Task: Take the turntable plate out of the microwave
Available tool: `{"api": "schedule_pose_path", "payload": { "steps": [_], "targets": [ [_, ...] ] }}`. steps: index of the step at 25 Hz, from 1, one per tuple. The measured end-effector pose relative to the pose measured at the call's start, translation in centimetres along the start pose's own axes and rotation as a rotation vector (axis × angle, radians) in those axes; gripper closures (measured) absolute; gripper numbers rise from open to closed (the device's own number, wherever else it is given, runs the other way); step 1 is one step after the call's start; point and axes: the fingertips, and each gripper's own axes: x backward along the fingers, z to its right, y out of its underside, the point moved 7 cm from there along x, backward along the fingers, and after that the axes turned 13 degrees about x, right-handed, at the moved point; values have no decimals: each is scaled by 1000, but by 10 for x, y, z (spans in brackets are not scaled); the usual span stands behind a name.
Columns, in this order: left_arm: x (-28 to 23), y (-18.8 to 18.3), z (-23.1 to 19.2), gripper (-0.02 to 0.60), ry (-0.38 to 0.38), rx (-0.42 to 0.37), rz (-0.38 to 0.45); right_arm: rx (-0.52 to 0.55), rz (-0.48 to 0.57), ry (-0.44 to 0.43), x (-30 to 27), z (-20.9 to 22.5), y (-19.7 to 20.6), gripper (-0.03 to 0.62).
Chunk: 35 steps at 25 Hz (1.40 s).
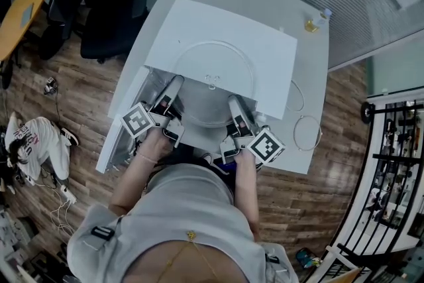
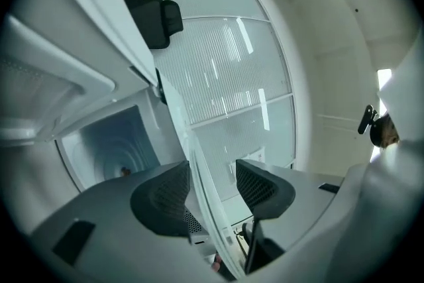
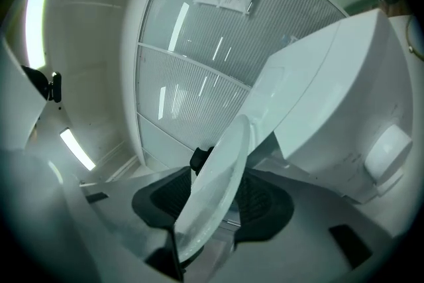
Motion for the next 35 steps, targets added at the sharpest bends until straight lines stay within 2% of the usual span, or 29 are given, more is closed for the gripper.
{"api": "schedule_pose_path", "payload": {
  "steps": [3,9,12,14,15,18,22,25,28,30,35],
  "targets": [
    [3,0,2,334,-4,-45,-6,20,12,-31,-4,-4,-2,390],
    [14,1,4,299,-17,-102,13,5,5,-18,-3,-1,-1,364],
    [18,1,7,290,-7,-97,30,4,6,-31,-5,-2,-1,349],
    [18,3,9,290,15,-67,43,4,8,-33,-4,0,-4,349],
    [18,4,9,290,23,-51,48,-7,13,-29,-3,2,-6,360],
    [23,9,8,290,23,-31,45,-33,31,5,1,7,-7,525],
    [31,18,7,291,29,-6,5,-31,29,25,0,10,-9,540],
    [42,35,4,295,15,28,-58,-31,24,52,1,12,-9,548],
    [54,55,0,371,2,23,-156,-42,26,57,3,12,-8,548],
    [57,63,-3,393,-3,2,-206,-31,30,50,1,10,-9,546],
    [53,64,-6,453,-5,-5,-243,-32,27,61,-2,6,-5,537]
  ]
}}
